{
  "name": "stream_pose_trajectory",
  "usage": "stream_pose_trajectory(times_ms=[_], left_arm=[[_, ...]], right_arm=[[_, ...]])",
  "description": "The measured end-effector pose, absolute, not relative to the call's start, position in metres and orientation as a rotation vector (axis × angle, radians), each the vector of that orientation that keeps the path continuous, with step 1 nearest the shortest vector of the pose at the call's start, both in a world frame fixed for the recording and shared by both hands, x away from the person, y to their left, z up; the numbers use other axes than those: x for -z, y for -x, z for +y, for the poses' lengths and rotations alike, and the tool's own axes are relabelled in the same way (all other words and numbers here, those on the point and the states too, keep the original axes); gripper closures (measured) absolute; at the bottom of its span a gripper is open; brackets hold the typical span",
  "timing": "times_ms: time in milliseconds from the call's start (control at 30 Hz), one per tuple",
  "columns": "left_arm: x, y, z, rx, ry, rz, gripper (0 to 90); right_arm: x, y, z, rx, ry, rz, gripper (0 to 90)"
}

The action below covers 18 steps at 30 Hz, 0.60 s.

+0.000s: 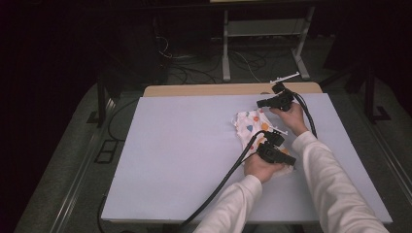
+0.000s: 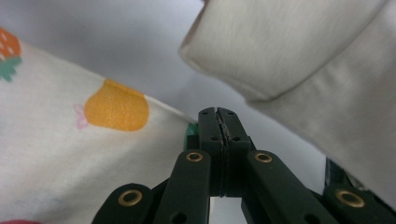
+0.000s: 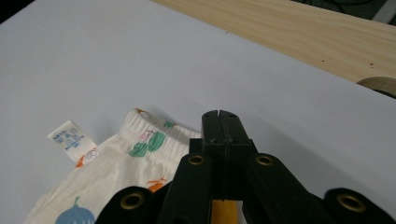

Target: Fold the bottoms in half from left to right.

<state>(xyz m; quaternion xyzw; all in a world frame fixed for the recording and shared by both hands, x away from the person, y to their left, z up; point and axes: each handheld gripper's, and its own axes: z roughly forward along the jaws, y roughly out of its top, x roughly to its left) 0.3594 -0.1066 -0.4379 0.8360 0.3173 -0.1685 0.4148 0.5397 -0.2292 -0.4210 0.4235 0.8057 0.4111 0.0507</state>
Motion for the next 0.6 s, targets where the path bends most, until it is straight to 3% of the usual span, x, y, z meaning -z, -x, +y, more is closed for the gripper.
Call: stream_pose_trajectory(times_ms=[333, 533, 600], left_arm=[[0.445, -0.363, -0.108, 0.405, -2.082, 0.804, 84.9], [0.443, -0.358, -0.108, 0.356, -2.064, 0.768, 59.4], [0.441, -0.356, -0.106, 0.337, -2.050, 0.759, 52.7]], right_arm=[[0.422, -0.542, -0.232, -1.241, -1.351, 2.439, 88.0], [0.419, -0.533, -0.240, -1.250, -1.364, 2.379, 57.2], [0.418, -0.531, -0.243, -1.269, -1.368, 2.368, 50.6]])
